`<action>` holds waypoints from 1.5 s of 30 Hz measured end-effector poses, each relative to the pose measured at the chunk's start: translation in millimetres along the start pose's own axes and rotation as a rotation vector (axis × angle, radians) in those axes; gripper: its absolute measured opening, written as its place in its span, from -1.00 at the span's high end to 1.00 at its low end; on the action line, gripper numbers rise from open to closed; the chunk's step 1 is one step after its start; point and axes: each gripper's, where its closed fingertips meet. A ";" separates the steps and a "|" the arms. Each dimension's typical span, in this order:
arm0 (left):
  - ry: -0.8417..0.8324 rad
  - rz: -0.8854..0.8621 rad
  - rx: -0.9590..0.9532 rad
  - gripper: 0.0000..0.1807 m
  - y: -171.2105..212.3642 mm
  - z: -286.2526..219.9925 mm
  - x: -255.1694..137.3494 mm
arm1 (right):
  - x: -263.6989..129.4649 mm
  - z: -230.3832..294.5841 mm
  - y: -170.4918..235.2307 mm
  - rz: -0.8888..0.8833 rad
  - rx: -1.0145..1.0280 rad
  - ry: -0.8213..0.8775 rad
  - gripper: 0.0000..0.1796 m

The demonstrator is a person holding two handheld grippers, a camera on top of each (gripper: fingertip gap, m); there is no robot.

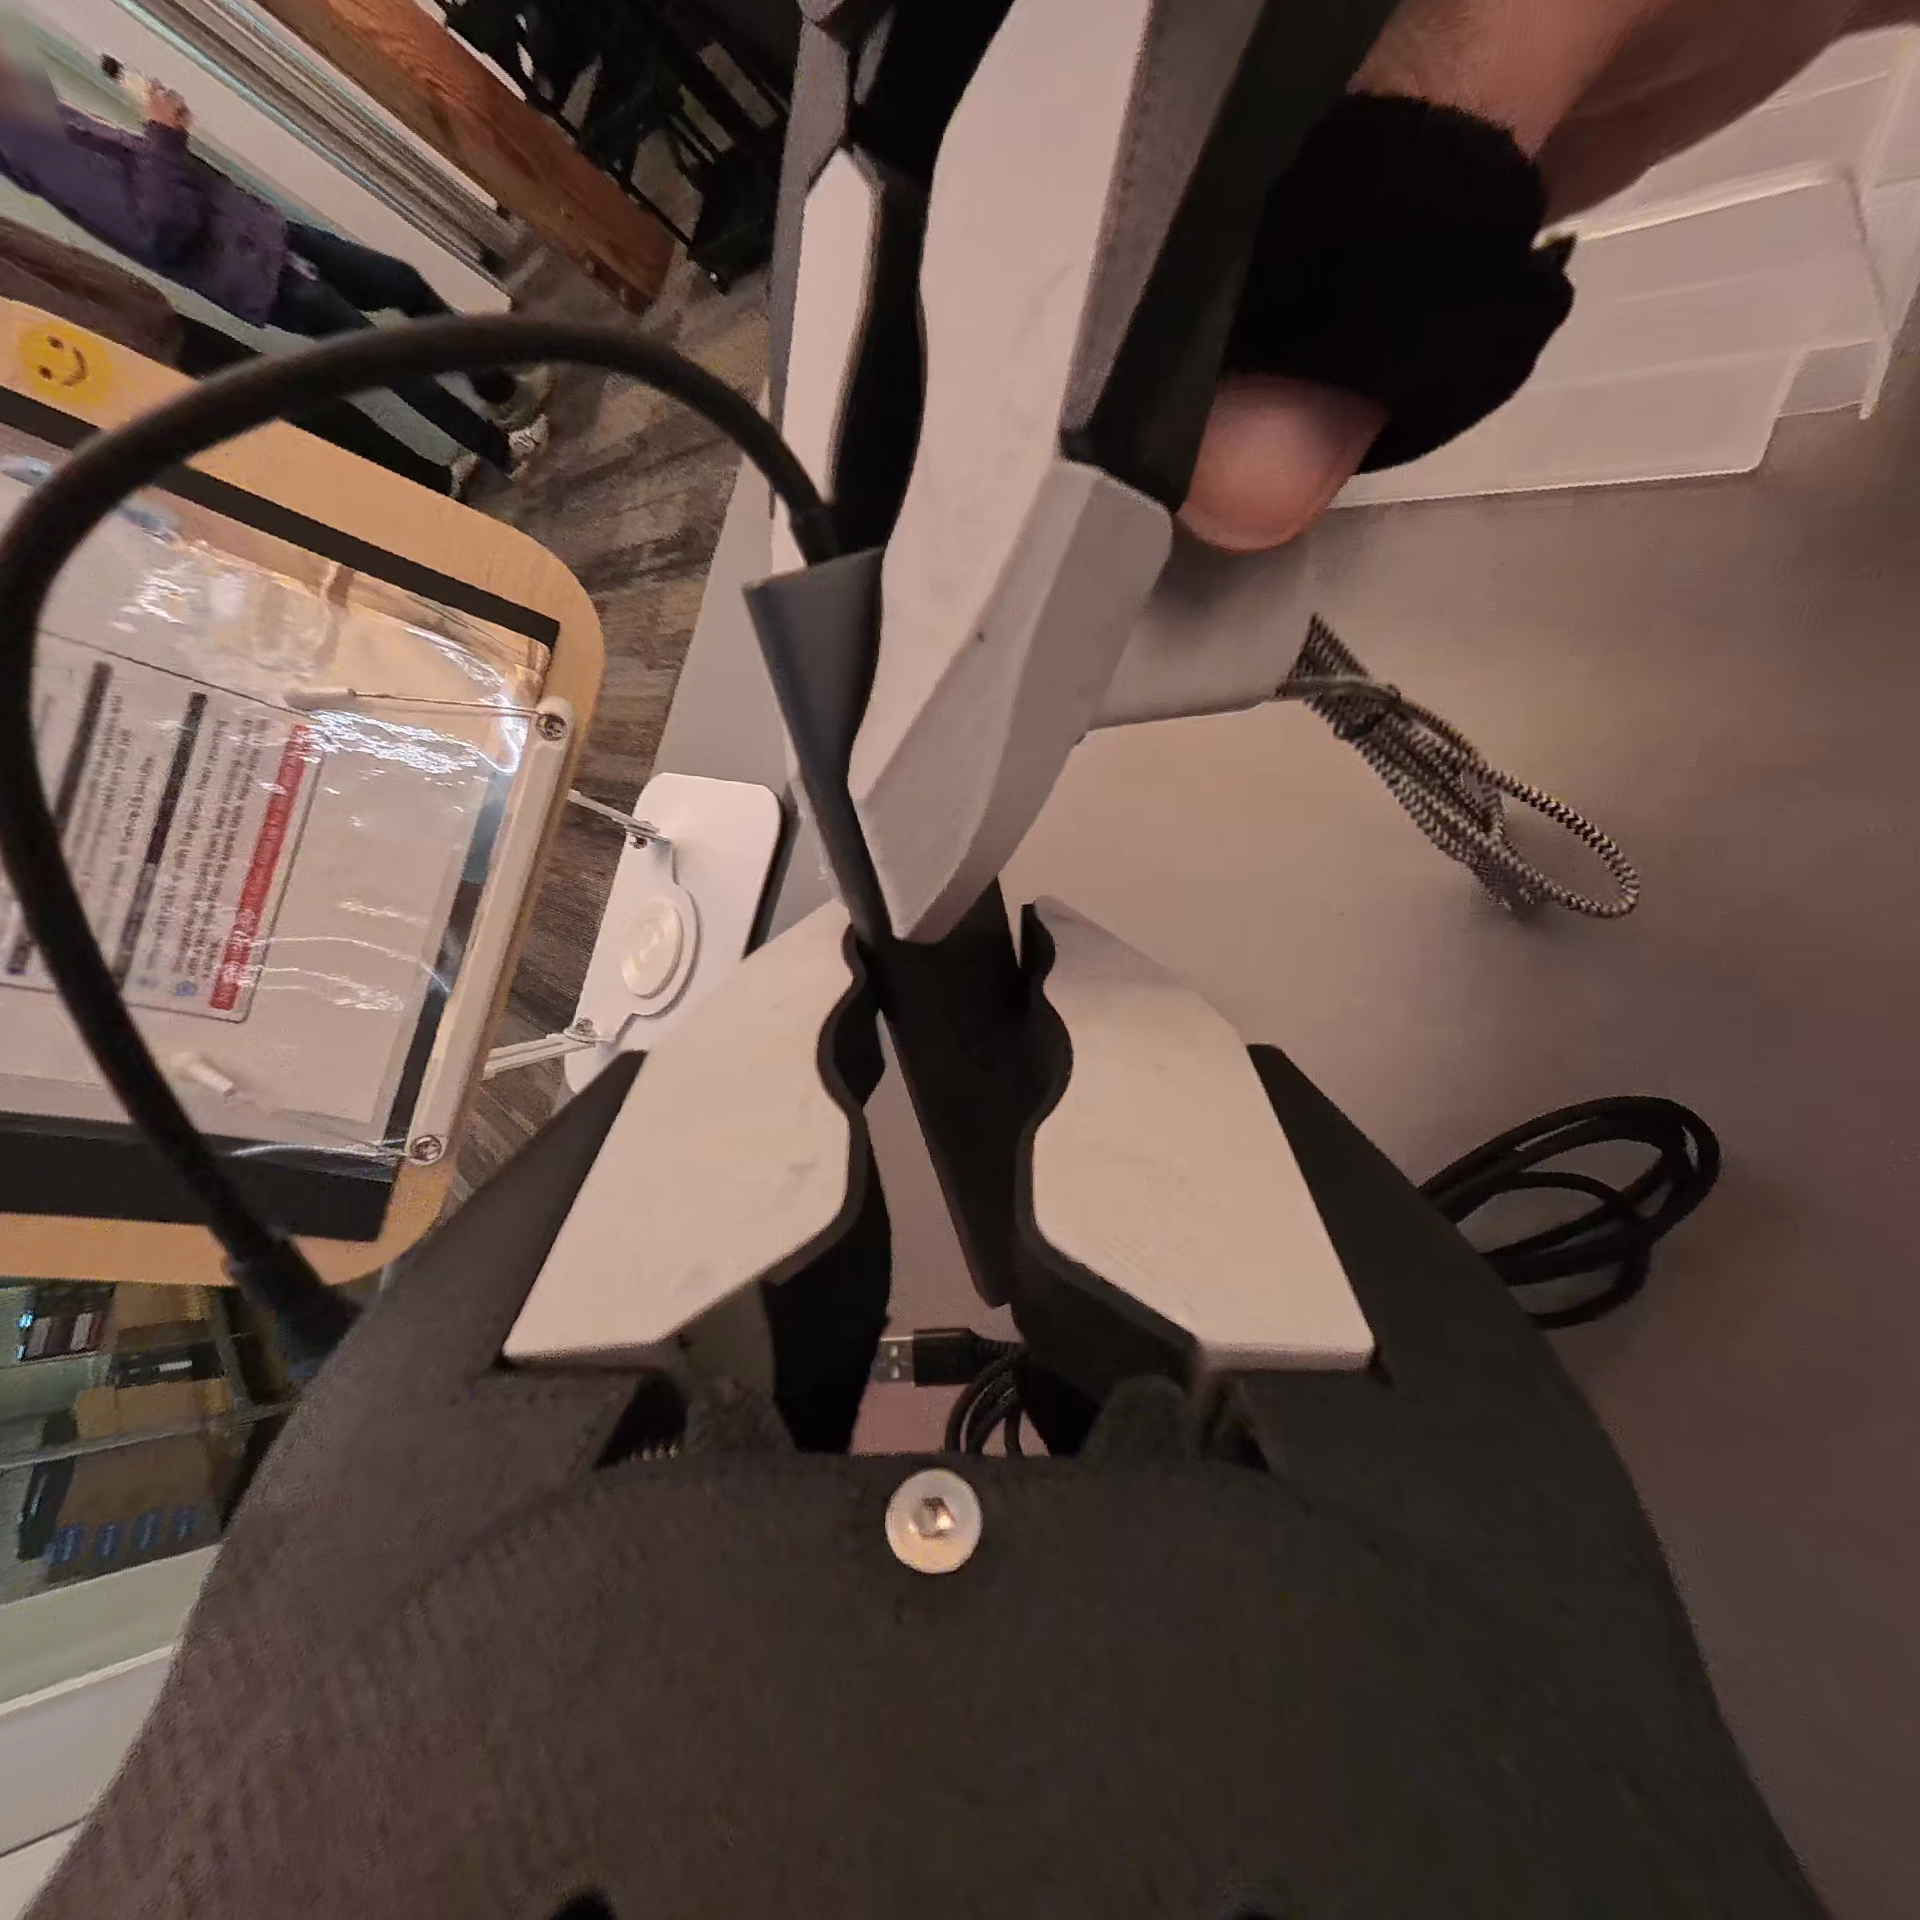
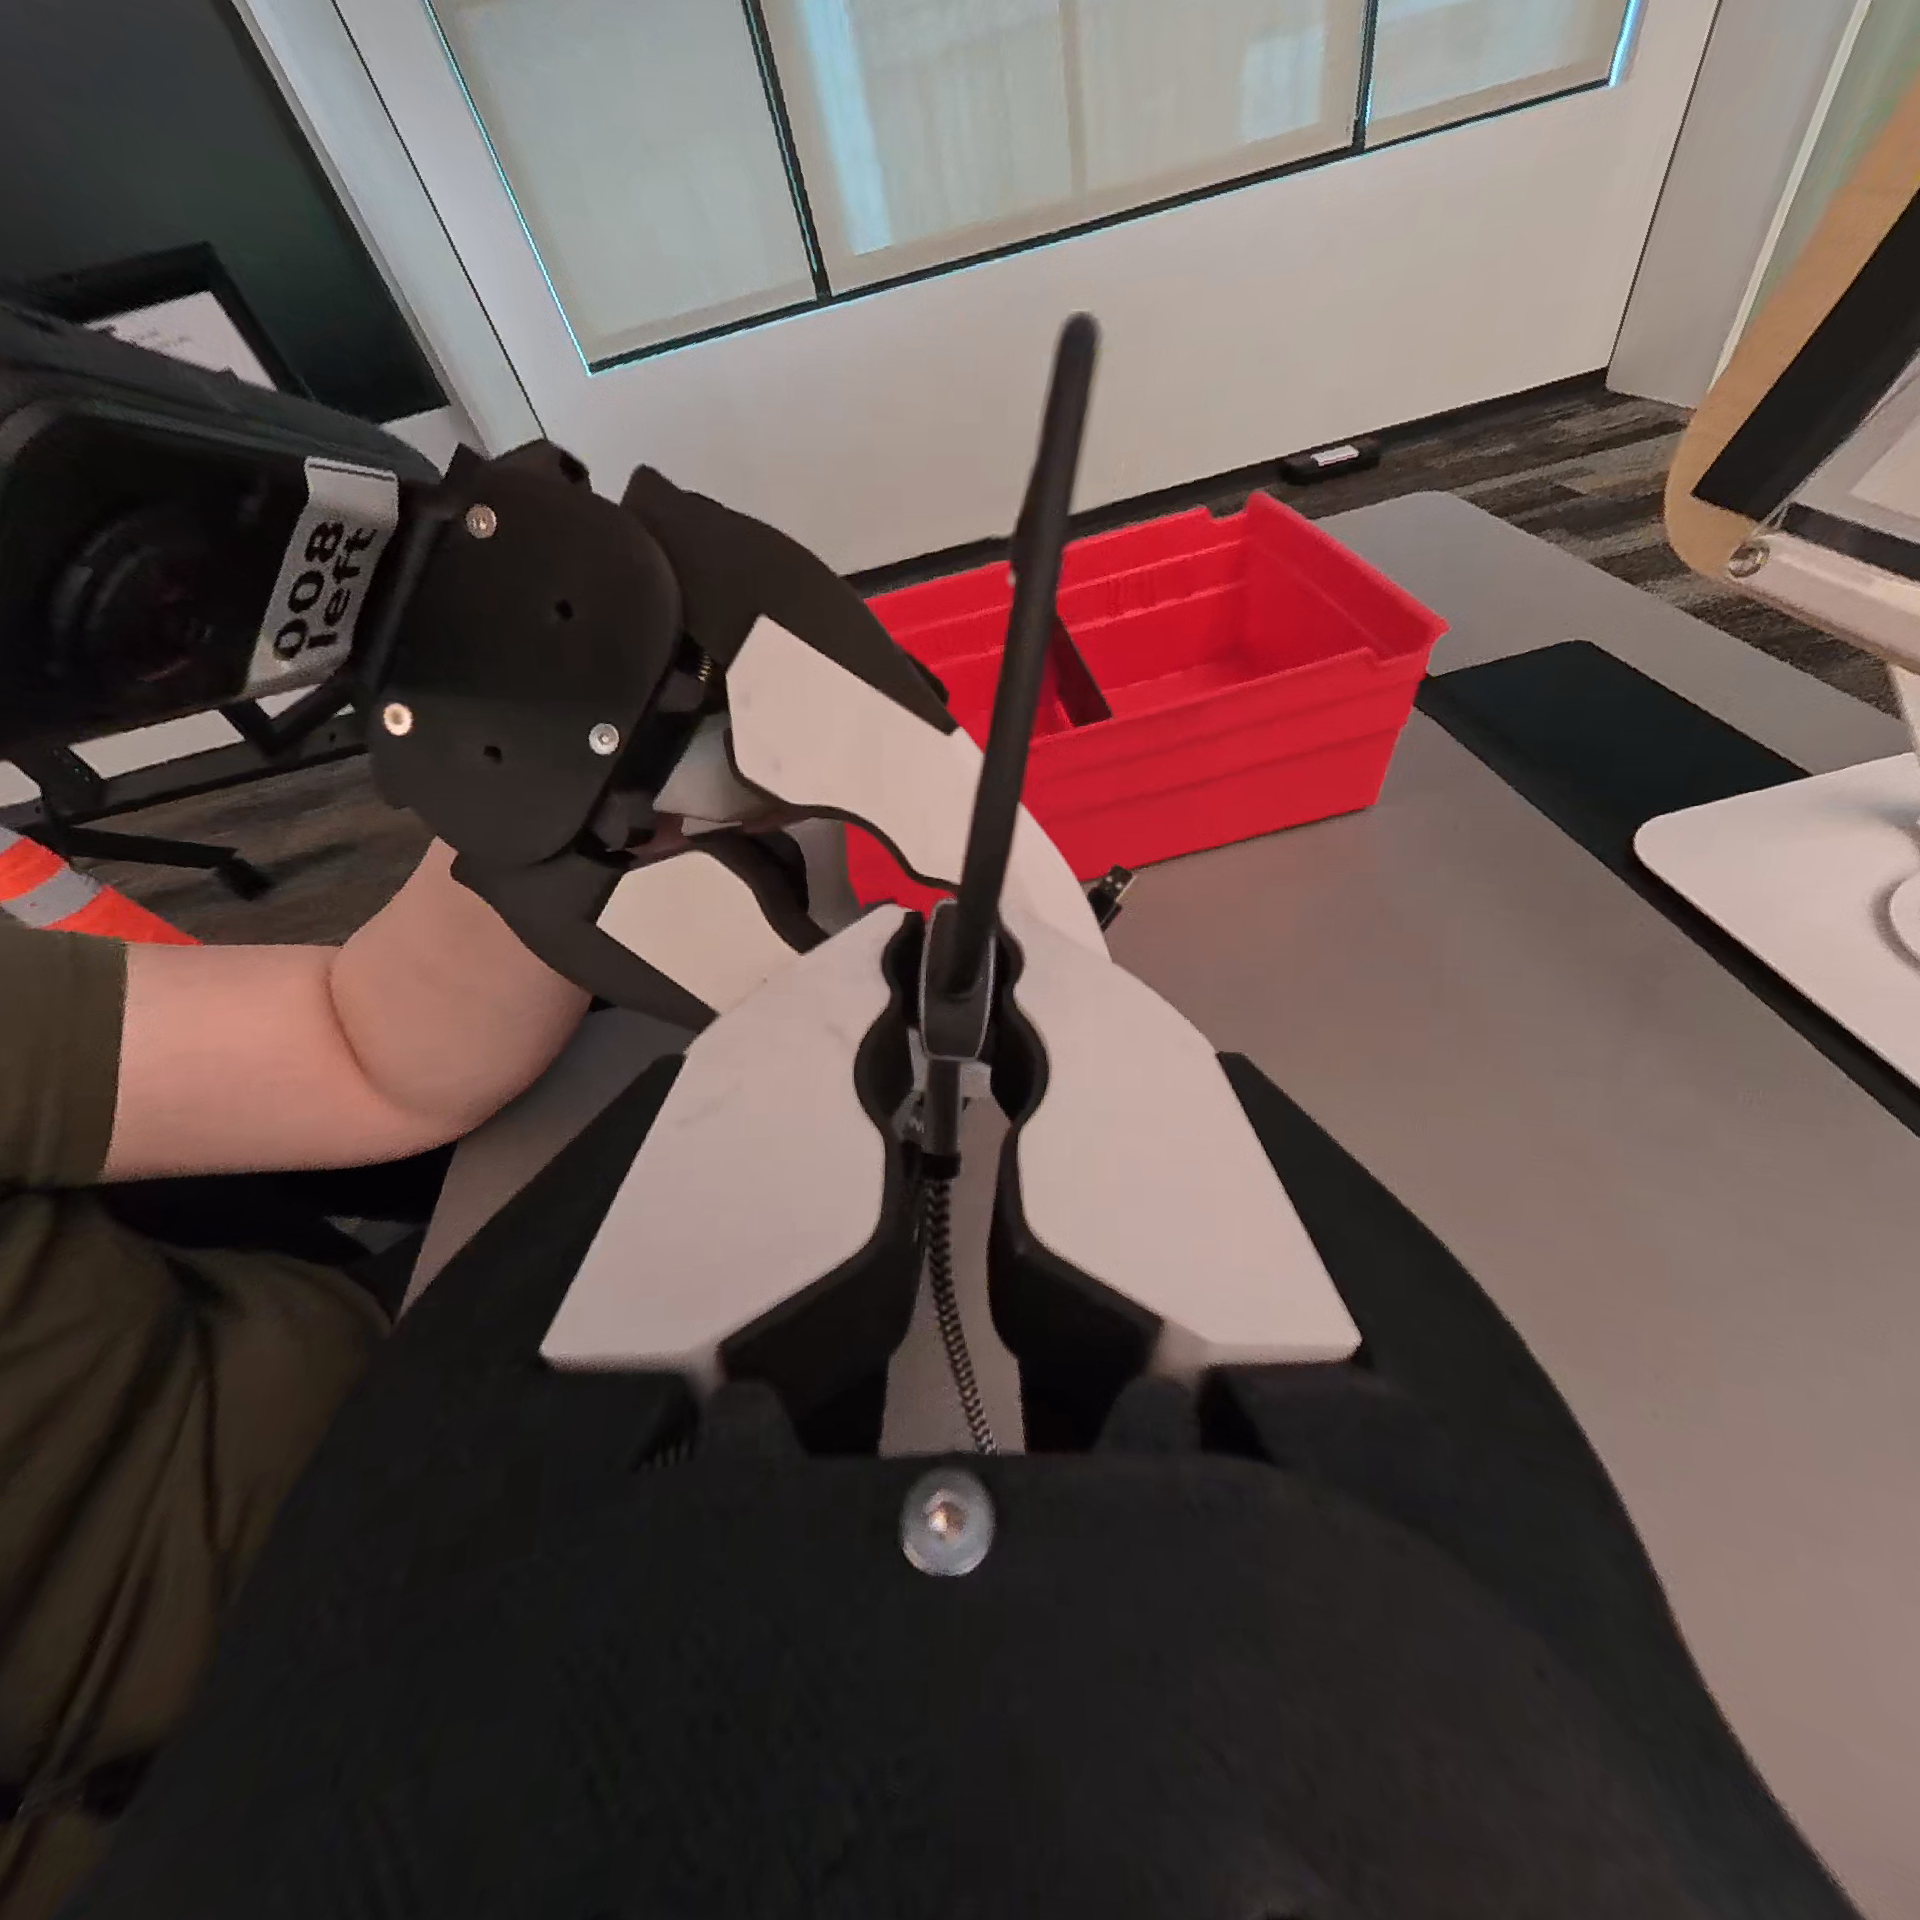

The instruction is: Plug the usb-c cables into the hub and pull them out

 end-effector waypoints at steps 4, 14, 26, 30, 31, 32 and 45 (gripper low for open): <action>0.062 -0.049 -0.066 0.52 -6.2 -4.2 -10.4 | -0.1 -0.9 -5.8 -0.034 0.019 0.029 0.89; 0.170 -0.429 -0.186 0.25 -40.6 7.1 -110.2 | -3.8 -1.8 -15.9 -0.103 0.068 0.088 0.89; 0.046 -0.705 -0.302 0.29 -29.0 42.8 -193.5 | -116.7 17.7 -164.4 -0.193 -0.103 0.358 0.88; 0.039 -0.701 -0.296 0.29 -24.2 43.3 -196.4 | -172.6 23.1 -200.3 -0.160 -0.171 0.514 0.88; 0.039 -0.699 -0.296 0.29 -23.1 43.4 -196.1 | -185.7 24.4 -204.5 -0.147 -0.188 0.549 0.88; 0.041 -0.698 -0.296 0.30 -22.4 43.4 -196.1 | -198.8 24.5 -206.7 -0.136 -0.193 0.586 0.88; 0.065 -0.685 -0.267 0.30 -25.0 35.0 -194.5 | -283.6 -21.7 -136.7 -0.035 -0.060 0.763 0.88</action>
Point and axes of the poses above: each gripper's, where its closed fingertips meet, x out along the fingers, y out of its underside, z = x × y across the jaws, and after that the axes turned 1 degree about x, right-handed
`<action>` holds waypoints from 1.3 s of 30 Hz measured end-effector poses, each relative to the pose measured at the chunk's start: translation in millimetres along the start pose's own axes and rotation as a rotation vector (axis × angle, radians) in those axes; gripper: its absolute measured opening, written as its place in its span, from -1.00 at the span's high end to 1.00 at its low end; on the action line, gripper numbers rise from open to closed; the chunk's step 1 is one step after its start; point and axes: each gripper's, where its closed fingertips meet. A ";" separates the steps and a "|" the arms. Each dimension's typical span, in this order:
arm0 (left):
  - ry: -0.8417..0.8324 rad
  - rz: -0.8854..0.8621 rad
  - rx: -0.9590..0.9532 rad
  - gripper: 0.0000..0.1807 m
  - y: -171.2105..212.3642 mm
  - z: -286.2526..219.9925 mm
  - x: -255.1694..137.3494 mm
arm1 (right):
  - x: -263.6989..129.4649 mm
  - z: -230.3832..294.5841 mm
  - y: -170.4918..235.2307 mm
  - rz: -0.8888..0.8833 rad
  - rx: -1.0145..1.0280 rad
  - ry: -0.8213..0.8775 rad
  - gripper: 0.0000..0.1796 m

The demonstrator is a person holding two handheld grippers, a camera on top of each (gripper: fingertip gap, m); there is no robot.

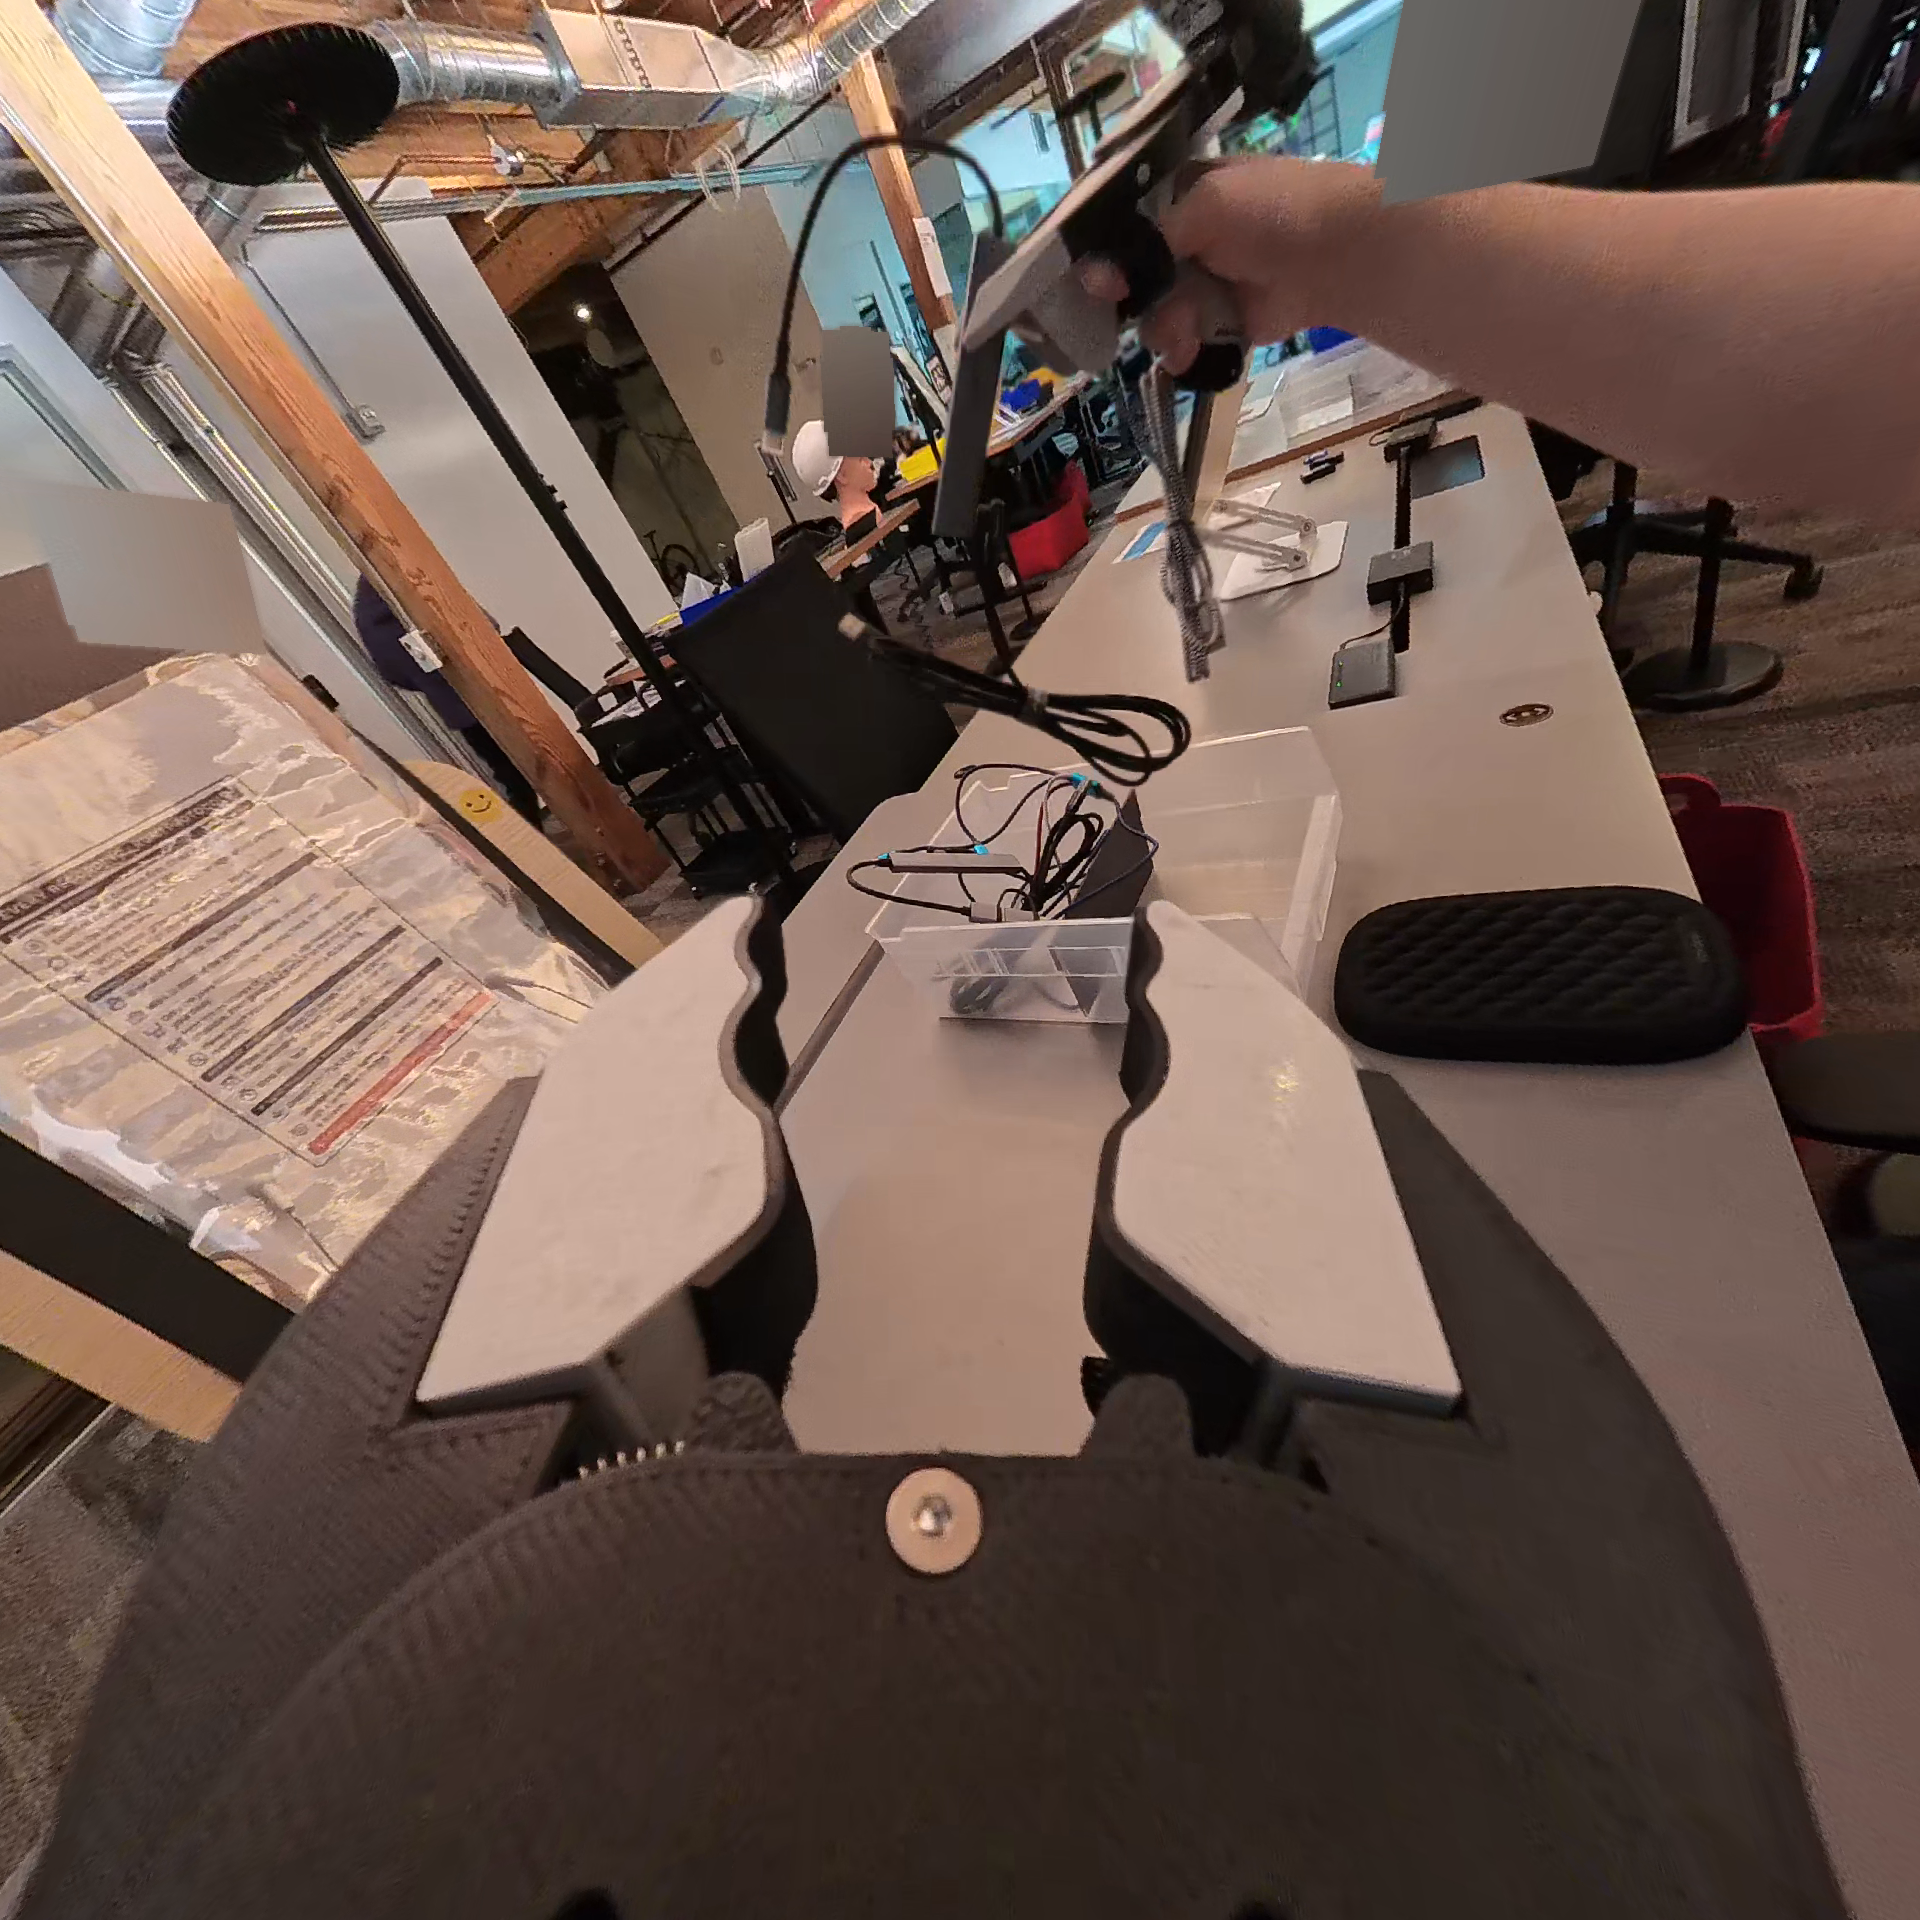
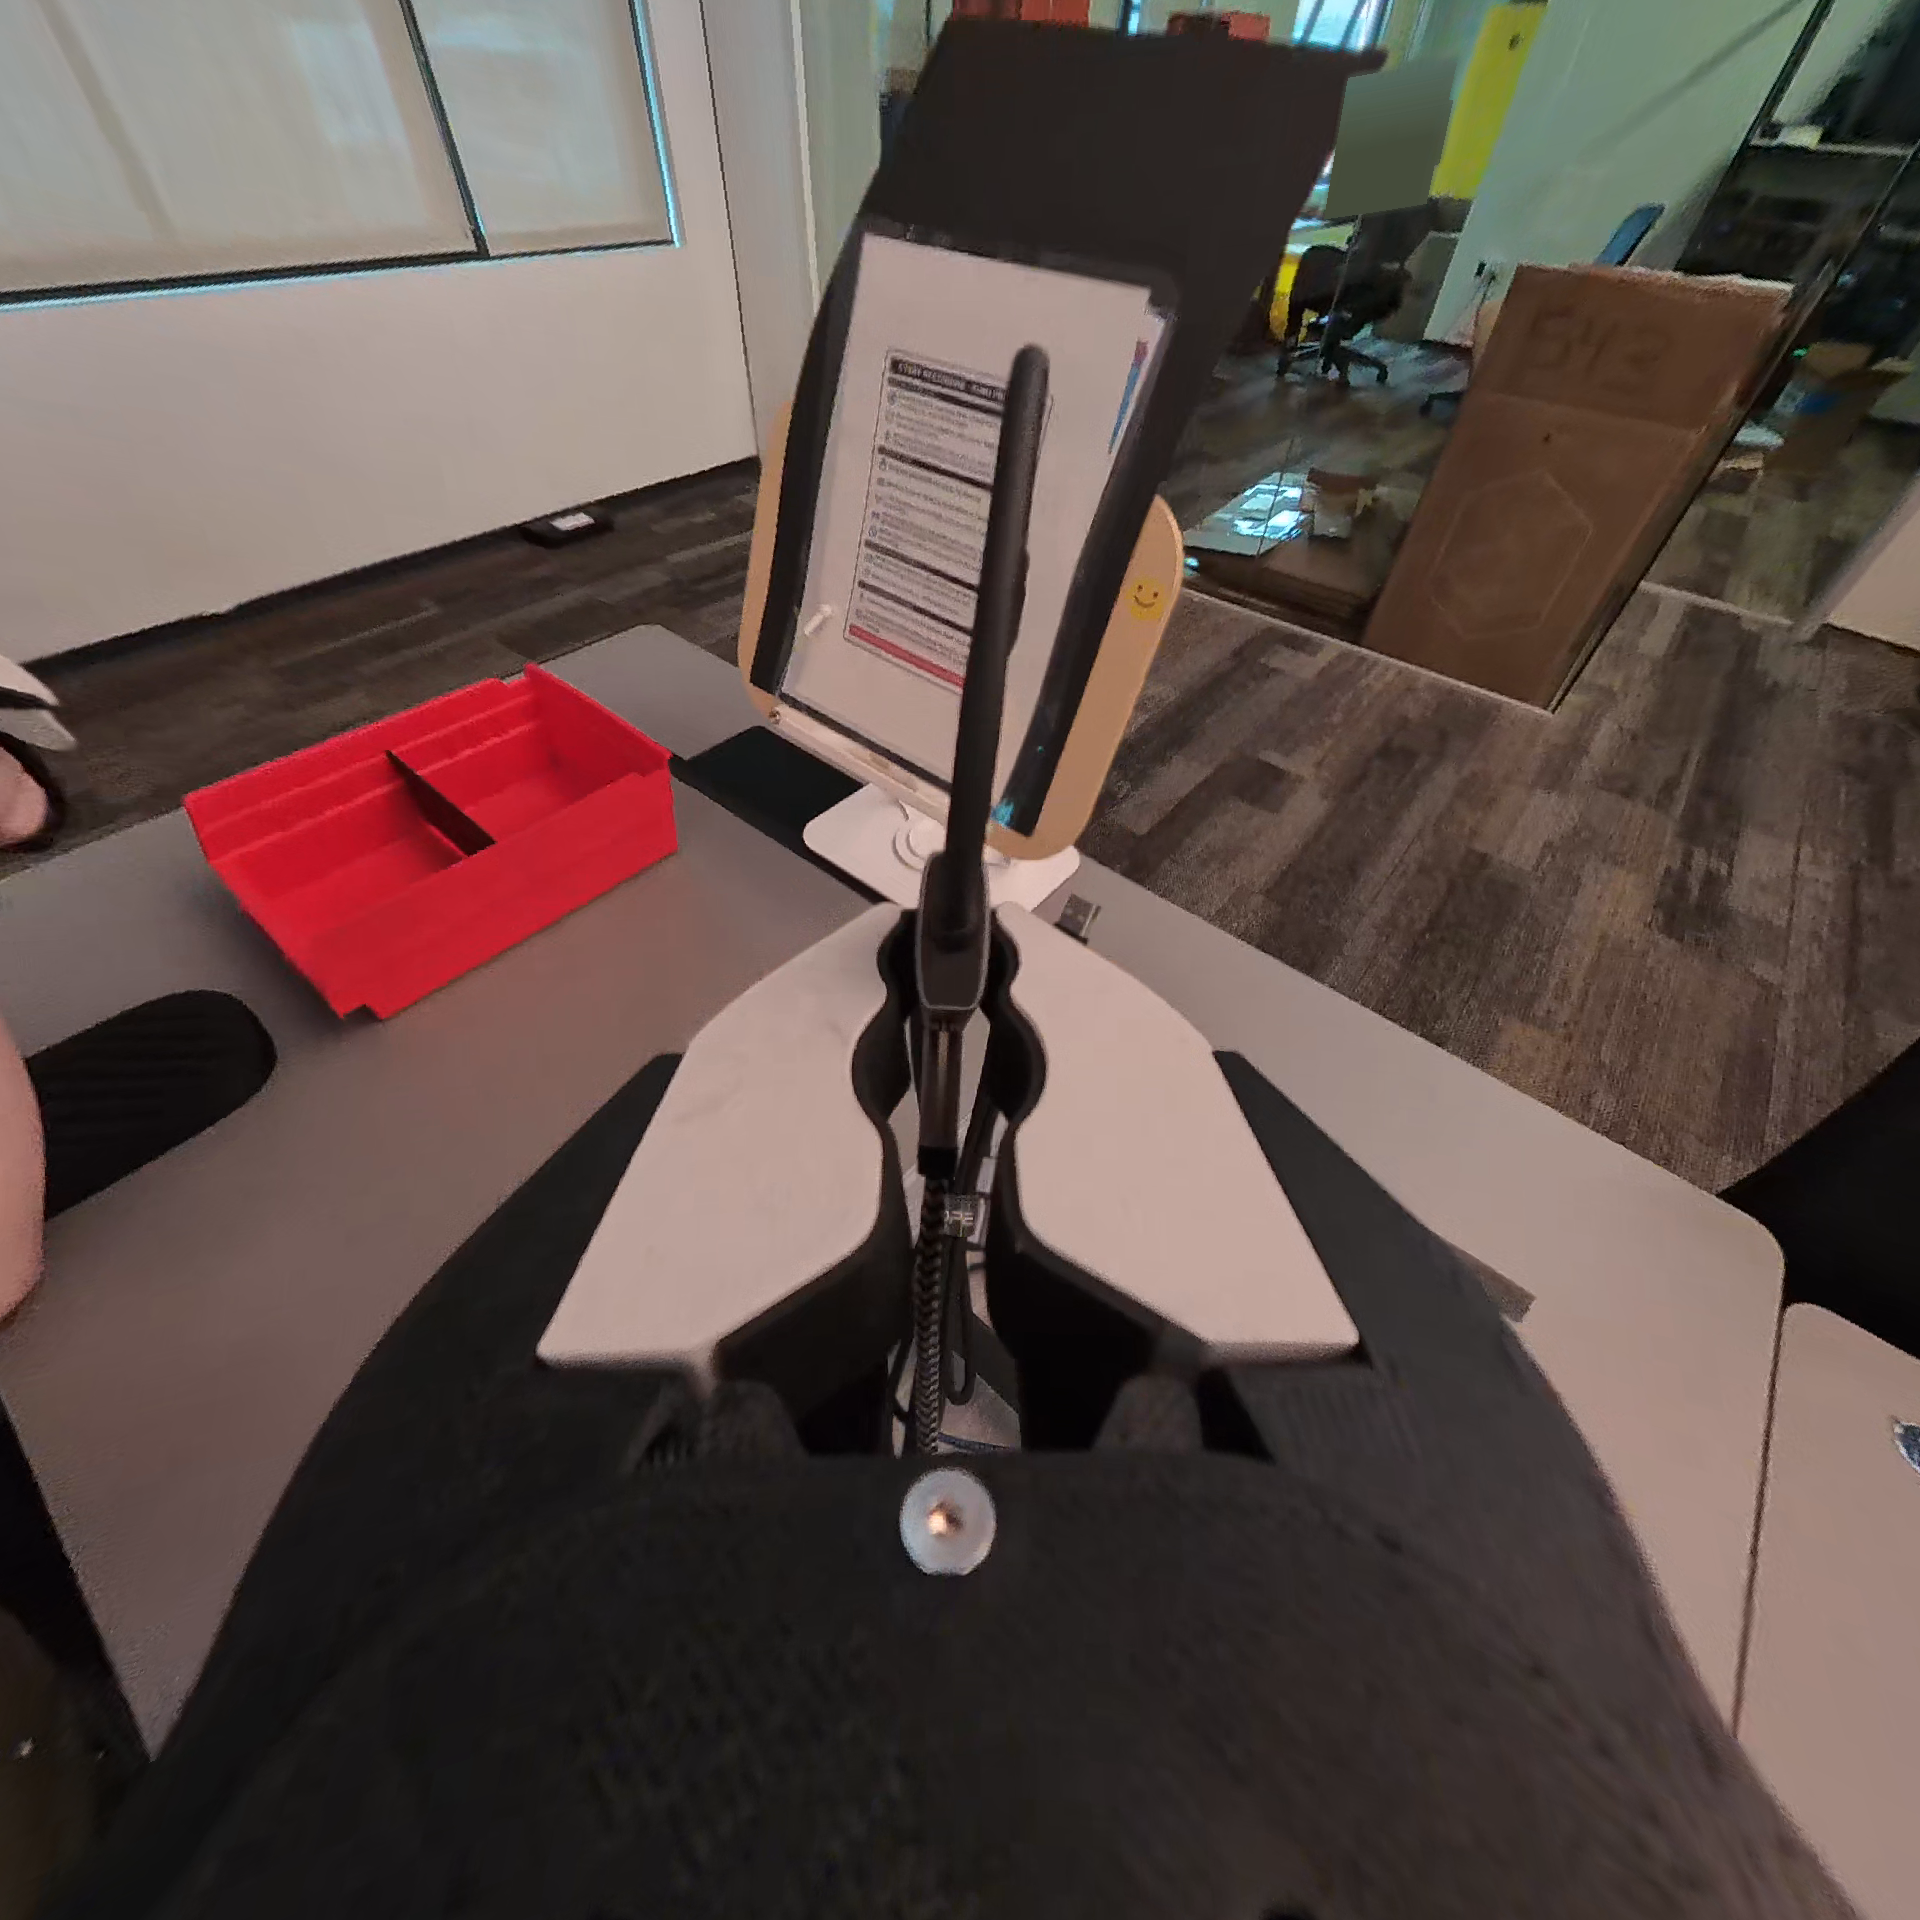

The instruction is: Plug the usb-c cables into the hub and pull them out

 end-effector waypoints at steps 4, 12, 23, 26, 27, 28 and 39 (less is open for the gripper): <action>0.006 0.030 0.013 0.30 3.8 -2.6 4.7 | 19.4 -14.0 19.6 0.013 0.033 -0.051 0.88; 0.002 0.096 0.018 0.30 17.2 0.3 12.7 | 62.7 -46.3 48.6 0.019 0.026 -0.121 0.88; 0.007 0.171 0.002 0.31 36.1 8.5 22.6 | 93.1 -76.8 92.7 -0.079 0.161 -0.208 0.88; 0.011 0.193 0.013 0.31 38.8 6.8 25.3 | 93.1 -85.9 108.0 -0.104 0.236 -0.231 0.88; 0.012 0.198 0.016 0.31 39.3 6.1 26.3 | 92.4 -89.0 111.5 -0.120 0.260 -0.234 0.88; 0.014 0.203 0.018 0.31 39.8 5.5 27.2 | 91.2 -91.8 114.7 -0.135 0.277 -0.235 0.88; 0.034 0.251 0.032 0.30 46.5 -1.0 39.2 | 78.0 -105.0 163.0 -0.007 0.309 -0.204 0.89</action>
Point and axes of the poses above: each gripper's, where its closed fingertips meet, x out along the fingers, y out of its underside, z = x × y across the jaws, and after that the axes turned 1 degree about x, right-handed
